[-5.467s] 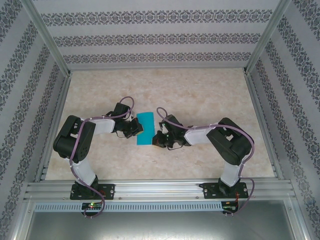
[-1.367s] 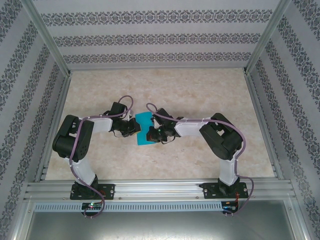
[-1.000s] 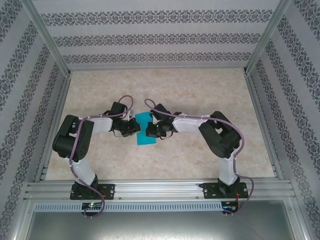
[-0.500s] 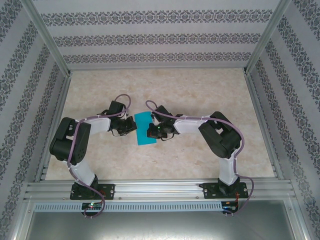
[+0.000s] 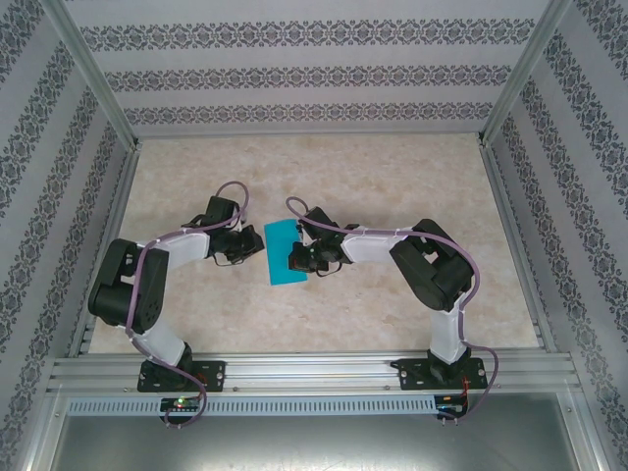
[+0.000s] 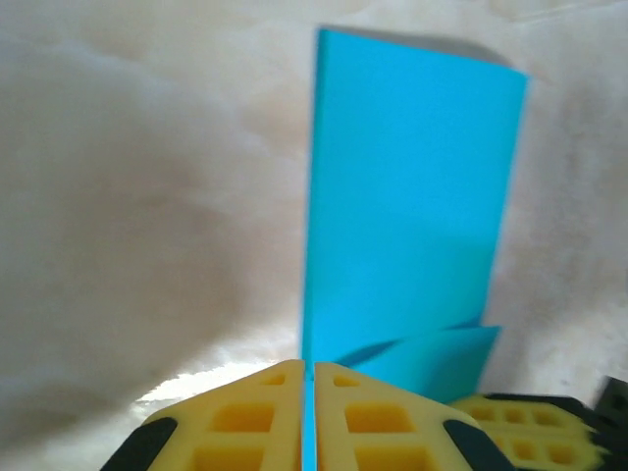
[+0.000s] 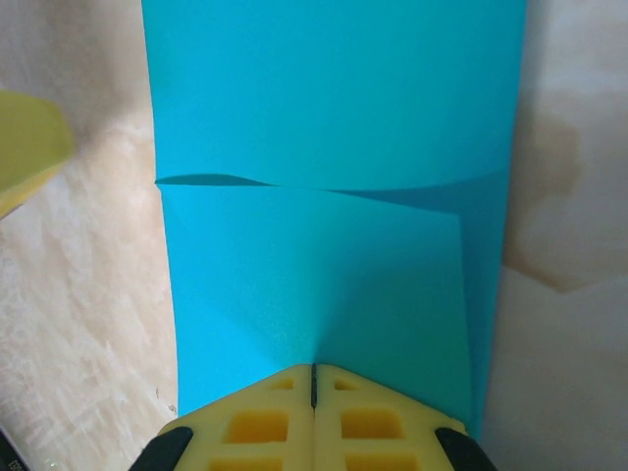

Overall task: Fold a paper plane with a square sheet of paper (pick it up from the middle)
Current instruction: Fold the triangle a second time at the center of the table.

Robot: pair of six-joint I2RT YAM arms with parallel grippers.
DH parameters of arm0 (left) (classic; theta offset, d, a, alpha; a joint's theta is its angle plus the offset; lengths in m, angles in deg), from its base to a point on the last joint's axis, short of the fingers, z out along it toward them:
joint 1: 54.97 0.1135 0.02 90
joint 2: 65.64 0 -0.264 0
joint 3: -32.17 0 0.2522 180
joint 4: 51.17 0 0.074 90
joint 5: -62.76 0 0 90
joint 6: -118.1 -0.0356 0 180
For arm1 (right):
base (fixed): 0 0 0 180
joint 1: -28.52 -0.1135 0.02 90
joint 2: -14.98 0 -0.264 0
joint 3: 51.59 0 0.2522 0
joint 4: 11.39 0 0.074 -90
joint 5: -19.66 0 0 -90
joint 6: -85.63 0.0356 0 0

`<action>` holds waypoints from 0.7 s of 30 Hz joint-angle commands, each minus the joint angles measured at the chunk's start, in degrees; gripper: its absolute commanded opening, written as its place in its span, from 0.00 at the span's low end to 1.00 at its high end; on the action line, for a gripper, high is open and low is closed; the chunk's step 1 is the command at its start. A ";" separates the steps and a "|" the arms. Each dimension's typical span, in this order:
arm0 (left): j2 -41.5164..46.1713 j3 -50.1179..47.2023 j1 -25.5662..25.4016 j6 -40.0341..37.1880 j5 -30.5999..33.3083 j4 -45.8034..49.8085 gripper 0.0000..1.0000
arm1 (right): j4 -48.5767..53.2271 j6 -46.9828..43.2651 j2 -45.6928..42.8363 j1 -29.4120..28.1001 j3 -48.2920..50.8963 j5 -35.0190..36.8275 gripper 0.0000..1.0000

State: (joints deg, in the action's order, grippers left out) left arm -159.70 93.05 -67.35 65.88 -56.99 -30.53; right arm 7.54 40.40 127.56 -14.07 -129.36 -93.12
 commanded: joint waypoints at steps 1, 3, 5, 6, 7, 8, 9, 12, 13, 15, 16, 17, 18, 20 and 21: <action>2.21 0.14 -1.13 0.90 -6.13 -1.81 0.15 | 5.32 1.29 1.63 -0.96 2.09 -0.49 0.00; 1.13 1.25 -2.88 0.72 -6.60 -1.34 0.15 | 2.10 2.42 0.45 -0.94 2.86 -1.82 0.00; -0.64 2.21 -4.03 0.50 -5.44 -0.43 0.14 | -0.45 3.03 -0.94 -0.92 3.09 -2.90 0.00; -1.76 2.70 -4.38 0.53 -4.61 0.20 0.14 | -0.93 3.24 -1.88 -0.96 2.94 -2.98 0.00; -2.76 3.00 -4.57 0.47 -4.04 0.47 0.13 | -1.04 3.30 -2.98 -0.84 2.71 -2.80 0.00; -3.55 3.29 -4.62 0.59 -3.52 0.94 0.13 | -1.20 3.23 -3.99 -0.82 2.66 -2.48 0.02; -4.51 3.70 -4.59 0.55 -2.77 1.81 0.13 | -1.07 3.14 -5.25 -0.58 2.66 -2.08 0.04; -6.03 4.33 -4.67 -0.06 -1.69 3.52 0.12 | -0.61 2.80 -8.56 0.53 3.80 -0.20 0.13; -6.11 4.11 -4.67 -0.17 -1.66 3.43 0.12 | -0.44 2.63 -9.39 1.05 4.55 0.65 0.17; -6.20 3.95 -4.67 -0.42 -1.39 3.58 0.11 | 0.42 2.68 -10.16 2.08 5.73 1.87 0.22; -6.35 3.95 -4.72 -0.59 -1.22 3.67 0.12 | 0.71 2.83 -10.08 2.60 6.27 2.05 0.24; -6.52 3.94 -4.67 -0.68 -1.22 3.74 0.11 | 0.22 2.90 -9.88 2.93 6.75 1.81 0.24; -6.65 3.86 -4.67 -0.73 -1.17 3.70 0.11 | -0.29 3.03 -9.68 3.20 7.27 1.52 0.24; -6.83 3.80 -4.70 -0.76 -1.00 3.75 0.11 | -0.69 3.29 -9.06 3.13 7.49 1.14 0.27; -6.88 3.81 -4.68 -0.78 -1.05 3.76 0.11 | -0.49 3.43 -8.53 3.16 7.32 1.04 0.29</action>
State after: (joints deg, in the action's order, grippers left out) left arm -165.60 96.04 -71.85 65.97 -58.87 -28.76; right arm 6.43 43.46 117.92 -10.97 -122.93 -93.01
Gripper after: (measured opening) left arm 0.114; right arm 0.286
